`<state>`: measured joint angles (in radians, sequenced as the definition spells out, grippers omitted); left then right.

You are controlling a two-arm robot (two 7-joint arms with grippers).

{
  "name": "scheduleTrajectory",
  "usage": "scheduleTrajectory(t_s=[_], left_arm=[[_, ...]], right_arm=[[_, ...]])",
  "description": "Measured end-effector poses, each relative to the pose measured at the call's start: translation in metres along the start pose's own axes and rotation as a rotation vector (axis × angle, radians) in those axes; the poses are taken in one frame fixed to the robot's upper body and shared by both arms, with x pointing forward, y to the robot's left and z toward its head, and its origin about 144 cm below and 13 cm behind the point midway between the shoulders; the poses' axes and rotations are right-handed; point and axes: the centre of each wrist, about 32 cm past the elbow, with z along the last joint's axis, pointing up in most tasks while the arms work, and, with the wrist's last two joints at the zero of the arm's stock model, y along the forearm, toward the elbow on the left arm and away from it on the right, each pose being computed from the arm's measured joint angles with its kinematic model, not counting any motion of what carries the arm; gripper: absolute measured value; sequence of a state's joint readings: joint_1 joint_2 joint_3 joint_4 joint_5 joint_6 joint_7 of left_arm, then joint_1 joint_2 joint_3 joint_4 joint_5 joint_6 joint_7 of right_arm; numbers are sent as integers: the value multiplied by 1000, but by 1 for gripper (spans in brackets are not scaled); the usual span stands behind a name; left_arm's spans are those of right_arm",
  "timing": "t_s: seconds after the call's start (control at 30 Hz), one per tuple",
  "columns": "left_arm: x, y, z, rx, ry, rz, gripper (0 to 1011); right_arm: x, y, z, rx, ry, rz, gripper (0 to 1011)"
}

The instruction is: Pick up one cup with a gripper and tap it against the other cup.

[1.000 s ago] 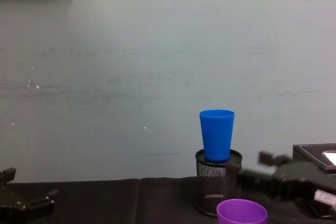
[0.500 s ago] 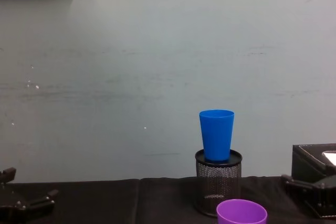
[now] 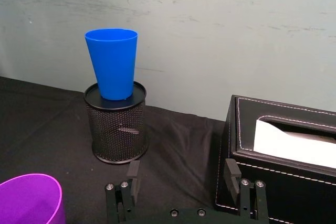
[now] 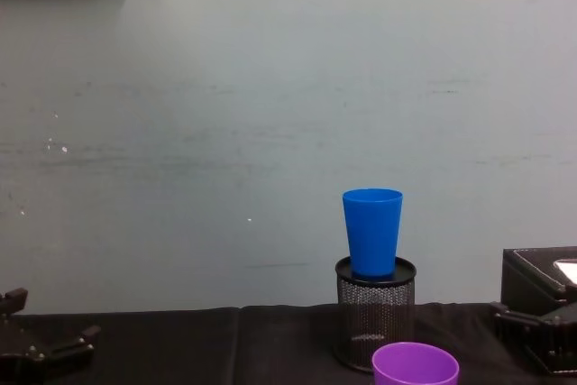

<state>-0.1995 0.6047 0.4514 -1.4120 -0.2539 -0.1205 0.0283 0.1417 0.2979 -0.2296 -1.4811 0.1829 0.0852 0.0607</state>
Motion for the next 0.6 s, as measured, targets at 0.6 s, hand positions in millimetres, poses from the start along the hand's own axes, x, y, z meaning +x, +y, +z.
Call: scheduleTrajectory(t_s=[0.6], left_arm=[[0, 0, 0, 0, 0, 0, 1000]], right_arm=[[0, 0, 0, 0, 1, 3, 1004]])
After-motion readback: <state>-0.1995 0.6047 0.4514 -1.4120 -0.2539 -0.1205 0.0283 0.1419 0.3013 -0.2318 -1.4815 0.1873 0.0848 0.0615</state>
